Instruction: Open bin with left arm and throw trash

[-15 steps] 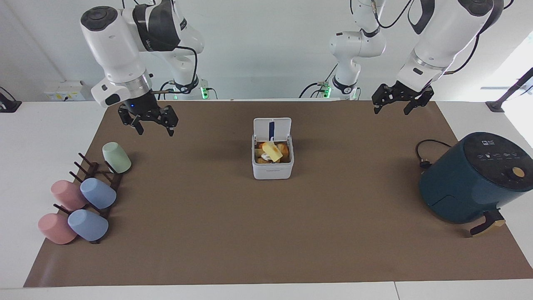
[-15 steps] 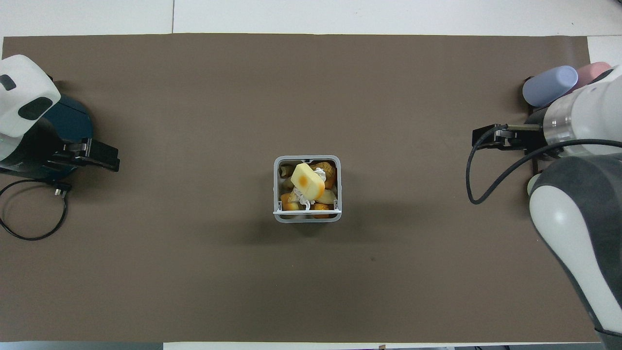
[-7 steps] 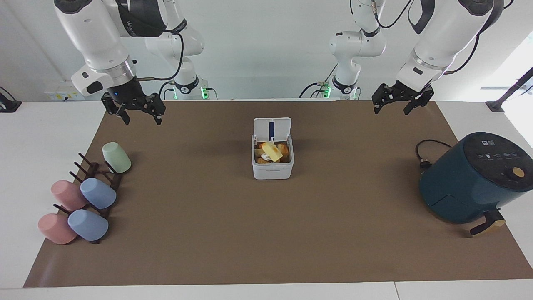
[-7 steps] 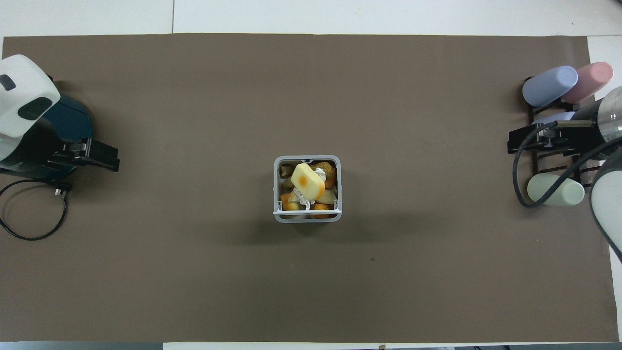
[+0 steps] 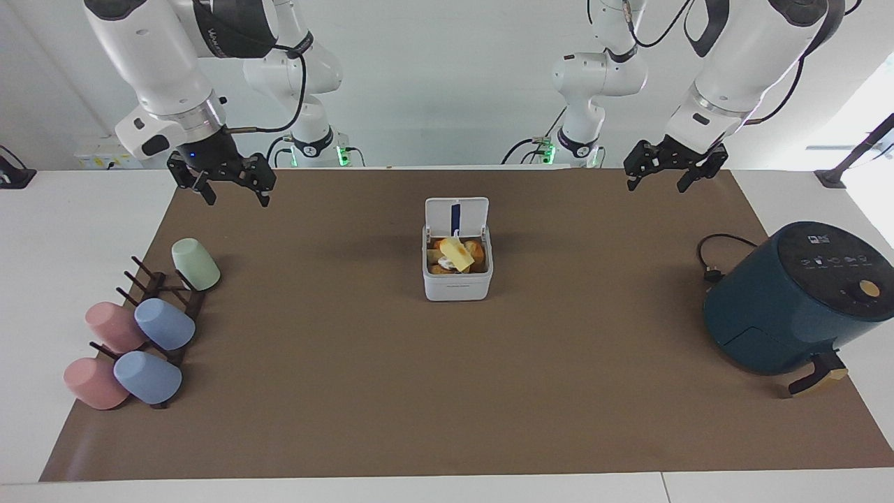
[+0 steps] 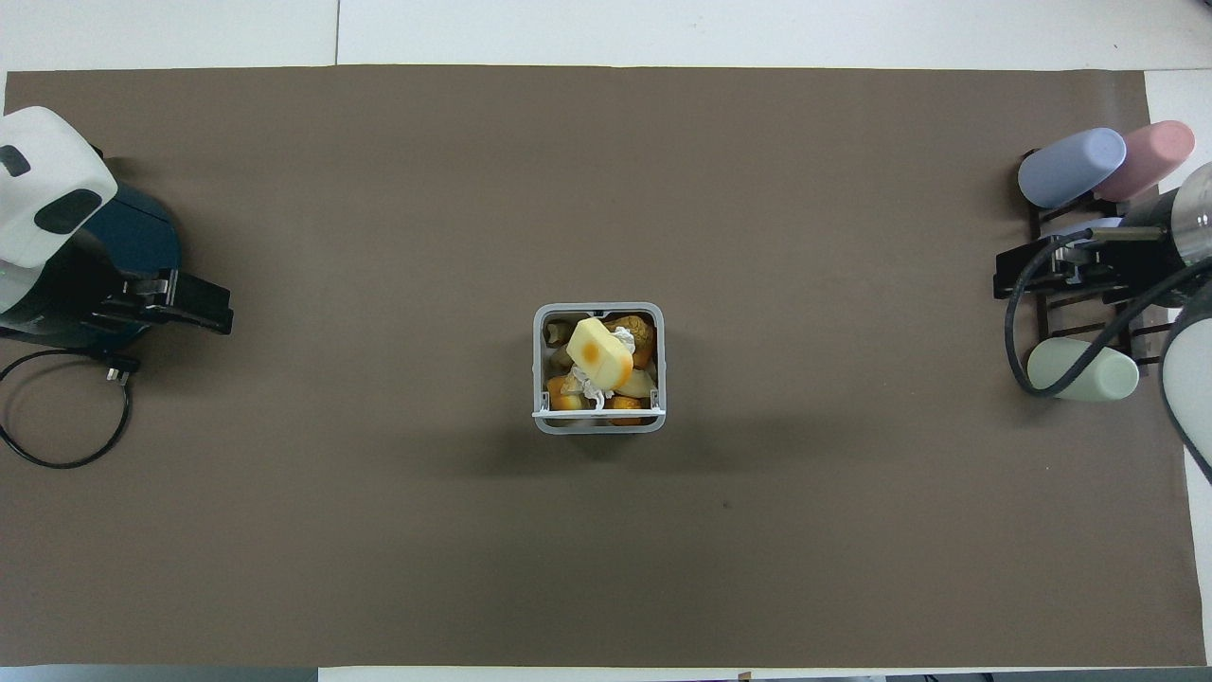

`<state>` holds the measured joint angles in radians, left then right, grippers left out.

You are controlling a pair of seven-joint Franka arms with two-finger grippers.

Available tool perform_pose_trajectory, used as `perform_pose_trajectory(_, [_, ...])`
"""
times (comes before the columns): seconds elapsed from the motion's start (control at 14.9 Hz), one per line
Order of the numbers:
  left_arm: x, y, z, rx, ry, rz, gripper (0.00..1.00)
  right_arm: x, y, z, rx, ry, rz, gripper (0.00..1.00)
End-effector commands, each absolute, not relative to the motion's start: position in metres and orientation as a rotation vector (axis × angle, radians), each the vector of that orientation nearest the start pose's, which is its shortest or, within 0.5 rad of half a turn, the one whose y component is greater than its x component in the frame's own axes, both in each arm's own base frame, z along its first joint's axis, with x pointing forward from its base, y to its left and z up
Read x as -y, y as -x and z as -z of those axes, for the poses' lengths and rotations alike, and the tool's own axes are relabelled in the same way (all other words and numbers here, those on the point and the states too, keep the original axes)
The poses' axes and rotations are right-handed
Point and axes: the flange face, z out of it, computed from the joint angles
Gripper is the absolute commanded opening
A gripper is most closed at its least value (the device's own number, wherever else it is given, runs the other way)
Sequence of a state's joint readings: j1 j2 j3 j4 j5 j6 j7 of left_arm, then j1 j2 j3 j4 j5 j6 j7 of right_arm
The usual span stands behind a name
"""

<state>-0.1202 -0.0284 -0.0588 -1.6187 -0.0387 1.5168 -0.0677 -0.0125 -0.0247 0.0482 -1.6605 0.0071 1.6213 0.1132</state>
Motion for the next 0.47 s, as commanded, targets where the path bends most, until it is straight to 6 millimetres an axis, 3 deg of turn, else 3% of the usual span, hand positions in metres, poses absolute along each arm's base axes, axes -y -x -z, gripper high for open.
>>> perform_pose_trajectory(0.0, [0.0941, -0.5217, -0.6151, -0.19, 3.138, -0.103, 1.0, -0.0128, -0.5487, -0.6013, -0.113, 3.151, -0.043, 1.0])
perform_pose_trajectory(0.4, [0.0941, -0.5215, -0.615, -0.188, 3.138, -0.105, 1.0, -0.0129, -0.5486, -0.6014, -0.135, 3.15, -0.026, 1.0])
